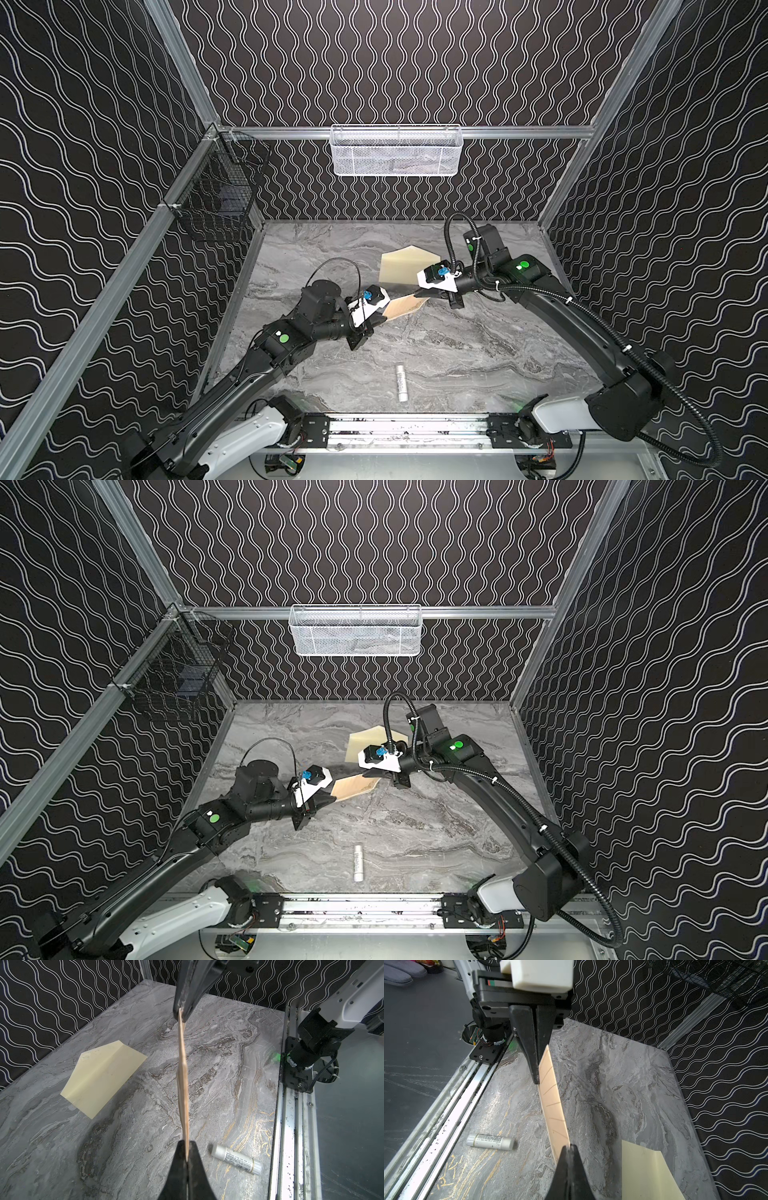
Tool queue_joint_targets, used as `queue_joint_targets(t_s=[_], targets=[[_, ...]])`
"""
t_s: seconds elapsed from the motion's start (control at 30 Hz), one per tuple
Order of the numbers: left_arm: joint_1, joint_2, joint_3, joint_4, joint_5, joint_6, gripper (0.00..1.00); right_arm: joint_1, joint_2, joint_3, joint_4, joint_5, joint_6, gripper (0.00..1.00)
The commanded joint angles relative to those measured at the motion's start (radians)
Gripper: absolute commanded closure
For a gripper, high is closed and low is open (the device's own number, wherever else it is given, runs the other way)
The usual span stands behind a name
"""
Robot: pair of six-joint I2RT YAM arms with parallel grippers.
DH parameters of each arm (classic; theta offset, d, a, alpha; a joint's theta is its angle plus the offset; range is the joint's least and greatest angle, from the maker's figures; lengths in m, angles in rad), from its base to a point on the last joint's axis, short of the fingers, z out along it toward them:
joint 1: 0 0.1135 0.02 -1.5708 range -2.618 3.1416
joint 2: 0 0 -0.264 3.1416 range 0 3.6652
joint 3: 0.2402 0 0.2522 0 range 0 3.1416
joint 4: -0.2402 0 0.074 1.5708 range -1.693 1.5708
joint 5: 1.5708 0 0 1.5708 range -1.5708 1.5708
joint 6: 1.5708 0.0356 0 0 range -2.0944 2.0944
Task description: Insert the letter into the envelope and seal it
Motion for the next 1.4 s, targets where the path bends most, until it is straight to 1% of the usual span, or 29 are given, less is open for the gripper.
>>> queue_joint_targets(t_s=[0.0,0.03,0.1,0.13,0.2,0.23,0.3,0.33,0.37,0.47,0.5,0.8,0.83,0.87,0.93,1.0,1.07,1.1,1.2,1.3,1.37], targets=[[0.001,-0.006,-0.001,-0.004,-0.005,-0.007,0.96,-0.002,-0.001,0.009,-0.016,-0.020,-0.013,1.00],[0.000,-0.010,-0.001,-0.007,-0.009,-0.007,0.93,-0.002,0.000,0.009,-0.016,-0.022,-0.012,1.00],[0.001,-0.017,-0.011,-0.006,-0.015,-0.010,0.81,-0.002,0.003,0.013,-0.021,-0.024,-0.015,1.00],[0.001,-0.023,-0.016,-0.003,-0.016,-0.014,0.78,-0.001,0.003,0.014,-0.021,-0.025,-0.014,1.00],[0.001,-0.029,-0.027,0.002,-0.020,-0.016,0.74,-0.001,0.001,0.010,-0.019,-0.028,-0.016,1.00],[0.001,-0.029,-0.030,0.003,-0.019,-0.015,0.74,-0.002,0.000,0.010,-0.019,-0.029,-0.015,1.00],[0.001,-0.026,-0.023,-0.002,-0.009,-0.009,0.77,-0.002,-0.003,0.003,-0.014,-0.033,-0.013,1.00],[0.001,-0.017,-0.017,-0.007,-0.007,-0.003,0.80,-0.002,-0.003,0.000,-0.013,-0.036,-0.013,1.00],[0.001,-0.012,-0.012,-0.011,-0.005,0.000,0.86,-0.001,-0.005,-0.004,-0.012,-0.036,-0.012,1.00],[0.001,0.000,-0.010,-0.016,0.004,0.001,0.99,-0.001,-0.006,-0.009,-0.012,-0.037,-0.010,1.00],[0.001,-0.001,-0.013,-0.015,0.006,0.003,1.00,-0.002,-0.006,-0.007,-0.011,-0.036,-0.009,1.00],[0.001,-0.015,-0.021,-0.009,0.012,0.000,1.00,-0.002,-0.003,-0.013,-0.012,-0.034,-0.012,1.00],[0.000,-0.016,-0.019,-0.010,0.005,-0.003,0.96,-0.002,-0.002,-0.013,-0.013,-0.035,-0.014,1.00],[0.001,-0.015,-0.010,-0.020,-0.005,-0.001,0.76,-0.002,0.000,-0.014,-0.020,-0.036,-0.020,1.00],[0.001,-0.024,0.018,-0.046,-0.022,0.015,0.59,-0.001,0.001,-0.016,-0.031,-0.034,-0.027,1.00],[0.001,-0.042,0.045,-0.036,-0.039,0.030,0.35,-0.001,0.001,-0.020,-0.038,-0.038,-0.038,1.00],[0.001,-0.045,0.056,0.012,-0.038,0.037,0.24,0.001,0.000,-0.031,-0.023,-0.053,-0.034,1.00],[0.001,-0.032,0.069,0.041,-0.034,0.036,0.21,0.003,0.001,-0.035,-0.012,-0.063,-0.029,1.00],[0.001,0.048,0.145,0.048,0.014,0.059,0.21,0.017,0.021,-0.030,-0.015,-0.083,-0.027,1.00],[0.001,0.131,0.200,0.007,0.042,0.093,0.28,0.023,0.048,-0.006,-0.049,-0.085,-0.031,1.00],[0.001,0.147,0.206,0.000,0.045,0.106,0.35,0.025,0.054,0.005,-0.063,-0.079,-0.034,1.00]])
